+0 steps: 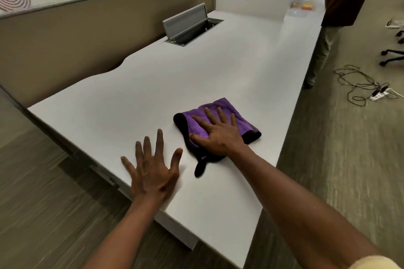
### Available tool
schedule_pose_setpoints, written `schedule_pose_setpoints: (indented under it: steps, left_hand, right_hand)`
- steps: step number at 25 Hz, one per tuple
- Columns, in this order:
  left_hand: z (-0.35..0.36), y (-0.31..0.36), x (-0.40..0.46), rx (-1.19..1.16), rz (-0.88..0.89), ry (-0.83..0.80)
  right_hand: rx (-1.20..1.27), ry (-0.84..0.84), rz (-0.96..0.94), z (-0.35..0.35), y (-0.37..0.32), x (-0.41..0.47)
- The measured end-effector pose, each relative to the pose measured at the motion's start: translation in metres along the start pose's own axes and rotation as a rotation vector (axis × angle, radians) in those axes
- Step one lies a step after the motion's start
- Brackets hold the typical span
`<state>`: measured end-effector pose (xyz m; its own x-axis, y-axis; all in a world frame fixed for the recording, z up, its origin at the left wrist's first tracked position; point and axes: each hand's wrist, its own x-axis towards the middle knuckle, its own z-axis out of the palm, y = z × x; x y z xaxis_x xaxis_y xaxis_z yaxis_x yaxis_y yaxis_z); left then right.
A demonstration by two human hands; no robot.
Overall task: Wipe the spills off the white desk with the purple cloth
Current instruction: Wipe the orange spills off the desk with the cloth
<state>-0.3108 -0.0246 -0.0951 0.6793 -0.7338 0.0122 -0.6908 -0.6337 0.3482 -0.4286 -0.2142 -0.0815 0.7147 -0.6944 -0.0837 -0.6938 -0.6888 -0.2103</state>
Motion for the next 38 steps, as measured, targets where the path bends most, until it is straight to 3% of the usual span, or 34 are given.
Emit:
schedule_pose_setpoints:
  steps: [4, 8, 10, 15, 18, 23, 26, 29, 33, 38]
  left_hand:
    - [0.006, 0.005, -0.001, 0.092, 0.008, -0.025]
    - [0.000, 0.006, 0.000, 0.138, 0.027, -0.065]
    - [-0.001, 0.007, 0.003, 0.124, 0.034, -0.059]
    - [0.000, 0.012, 0.005, 0.080, 0.031, -0.021]
    - [-0.001, 0.013, 0.010, -0.019, 0.062, 0.049]
    - [-0.007, 0.005, 0.006, -0.169, 0.084, 0.108]
    - [-0.012, 0.009, 0.002, -0.069, 0.043, 0.047]
    - [-0.007, 0.011, 0.000, 0.006, 0.017, 0.003]
    - [-0.005, 0.012, 0.008, 0.040, 0.010, 0.003]
    - [-0.008, 0.009, 0.012, -0.062, 0.055, 0.055]
  right_hand:
    - [0.046, 0.018, 0.118, 0.006, 0.018, -0.056]
    - [0.022, -0.009, -0.017, 0.010, -0.001, -0.130]
    - [0.005, -0.027, -0.049, 0.003, 0.007, -0.119]
    - [0.010, 0.047, 0.098, 0.001, -0.010, -0.019]
    - [-0.020, -0.010, -0.035, 0.005, -0.052, 0.013]
    - [0.010, 0.008, -0.227, 0.015, -0.030, -0.071]
    - [-0.036, -0.032, -0.116, 0.000, 0.031, -0.110]
    - [-0.058, -0.025, 0.101, -0.015, 0.064, -0.065]
    - [-0.016, -0.002, 0.193, -0.010, 0.030, 0.016]
    - [-0.031, -0.038, -0.056, 0.001, -0.044, 0.020]
